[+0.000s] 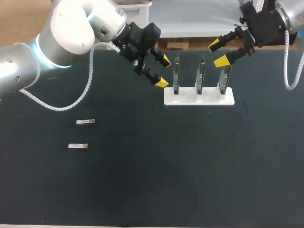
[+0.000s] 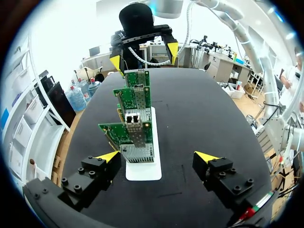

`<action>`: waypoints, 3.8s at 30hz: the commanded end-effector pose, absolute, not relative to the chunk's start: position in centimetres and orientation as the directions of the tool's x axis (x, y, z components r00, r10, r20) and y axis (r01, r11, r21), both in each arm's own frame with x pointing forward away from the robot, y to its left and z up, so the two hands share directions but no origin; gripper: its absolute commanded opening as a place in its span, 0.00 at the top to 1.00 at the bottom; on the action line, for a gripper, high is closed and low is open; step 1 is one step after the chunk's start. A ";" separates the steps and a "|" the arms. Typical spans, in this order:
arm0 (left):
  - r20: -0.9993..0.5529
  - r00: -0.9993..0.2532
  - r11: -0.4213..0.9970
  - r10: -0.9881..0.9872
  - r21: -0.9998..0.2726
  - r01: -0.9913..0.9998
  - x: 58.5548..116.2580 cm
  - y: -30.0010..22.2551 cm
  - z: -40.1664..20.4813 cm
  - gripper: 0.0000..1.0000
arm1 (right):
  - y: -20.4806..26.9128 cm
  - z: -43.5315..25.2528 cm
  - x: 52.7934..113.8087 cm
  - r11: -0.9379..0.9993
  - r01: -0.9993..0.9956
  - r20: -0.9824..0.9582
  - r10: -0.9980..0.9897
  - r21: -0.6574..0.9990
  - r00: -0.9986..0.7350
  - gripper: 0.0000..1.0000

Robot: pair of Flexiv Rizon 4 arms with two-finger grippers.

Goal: Pick up the optical module with the left hand, and insert it into the network port with the right hand.

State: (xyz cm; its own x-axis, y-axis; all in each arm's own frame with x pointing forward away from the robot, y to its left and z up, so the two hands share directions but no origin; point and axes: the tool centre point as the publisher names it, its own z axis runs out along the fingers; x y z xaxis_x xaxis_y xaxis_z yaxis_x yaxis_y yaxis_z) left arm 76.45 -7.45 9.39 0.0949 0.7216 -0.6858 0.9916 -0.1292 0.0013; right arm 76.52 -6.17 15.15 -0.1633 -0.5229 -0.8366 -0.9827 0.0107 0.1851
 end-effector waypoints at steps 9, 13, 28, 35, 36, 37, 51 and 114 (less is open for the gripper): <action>-0.551 0.126 -0.107 0.825 0.067 0.992 73.3 -2.5 10.7 0.00 | -6.2 15.2 76.2 0.017 -0.983 -0.837 -0.523 0.181 -0.163 0.00; -0.502 0.104 -0.076 0.858 0.075 0.994 72.0 0.0 11.0 0.00 | -6.2 15.2 76.2 0.017 -0.983 -0.837 -0.523 0.181 -0.163 0.00; -0.217 0.049 -0.031 0.975 0.085 0.996 67.6 8.0 8.3 0.00 | -6.2 15.2 76.2 0.017 -0.983 -0.837 -0.523 0.181 -0.163 0.00; -0.172 0.007 0.007 0.985 0.078 0.997 66.7 10.9 6.3 0.00 | -6.2 15.2 76.2 0.017 -0.983 -0.837 -0.523 0.181 -0.163 0.00; -0.170 0.000 0.013 0.985 0.078 0.997 66.6 11.3 6.0 0.00 | -6.2 15.2 76.2 0.017 -0.983 -0.837 -0.523 0.181 -0.163 0.00; -0.159 -0.001 0.014 0.987 0.077 0.997 66.5 11.6 5.7 0.00 | -6.2 15.2 76.2 0.017 -0.983 -0.837 -0.523 0.181 -0.163 0.00; -0.108 -0.068 0.074 0.992 0.052 0.996 65.4 15.9 3.0 0.00 | -6.2 15.2 76.2 0.017 -0.983 -0.837 -0.523 0.181 -0.163 0.00; -0.023 -0.140 0.140 0.990 -0.003 0.990 66.8 19.4 -2.3 0.02 | -6.2 15.2 76.2 0.017 -0.983 -0.837 -0.523 0.181 -0.163 0.00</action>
